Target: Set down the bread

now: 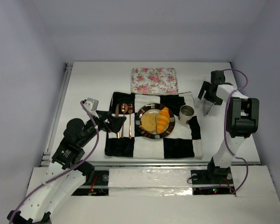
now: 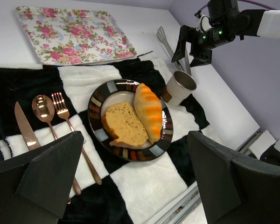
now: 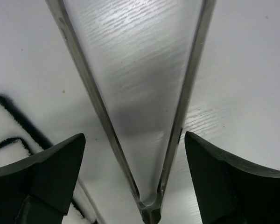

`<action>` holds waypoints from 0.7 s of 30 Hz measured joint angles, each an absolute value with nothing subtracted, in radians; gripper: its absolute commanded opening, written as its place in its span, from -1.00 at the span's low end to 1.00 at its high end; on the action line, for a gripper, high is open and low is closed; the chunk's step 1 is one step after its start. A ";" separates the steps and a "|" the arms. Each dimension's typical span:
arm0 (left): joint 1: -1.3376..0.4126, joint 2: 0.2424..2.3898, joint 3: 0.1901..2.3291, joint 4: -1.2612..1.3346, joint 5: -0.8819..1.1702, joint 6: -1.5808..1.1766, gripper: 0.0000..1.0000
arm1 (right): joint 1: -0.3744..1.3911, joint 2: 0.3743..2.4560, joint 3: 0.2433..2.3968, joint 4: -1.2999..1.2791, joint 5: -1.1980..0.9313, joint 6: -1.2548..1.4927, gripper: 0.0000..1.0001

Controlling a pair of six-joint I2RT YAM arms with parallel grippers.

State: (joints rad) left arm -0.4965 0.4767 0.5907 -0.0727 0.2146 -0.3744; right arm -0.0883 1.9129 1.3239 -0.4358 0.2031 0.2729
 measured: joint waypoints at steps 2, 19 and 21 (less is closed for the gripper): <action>-0.496 0.480 0.591 -0.072 0.217 -0.374 0.87 | -0.092 1.909 1.332 -0.434 0.200 0.274 0.94; -0.496 0.526 0.596 -0.078 0.224 -0.384 0.96 | -0.089 0.745 0.842 -0.203 -0.364 0.674 -1.00; -0.496 0.538 0.617 -0.088 0.219 -0.386 0.95 | -0.089 0.654 0.758 -0.223 -0.435 0.688 -1.00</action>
State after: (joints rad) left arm -0.4965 0.5377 0.6167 -0.0879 0.2192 -0.3859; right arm -0.0891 0.6537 0.7582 -0.2234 -0.4347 0.6880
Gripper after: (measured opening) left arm 0.978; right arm 0.011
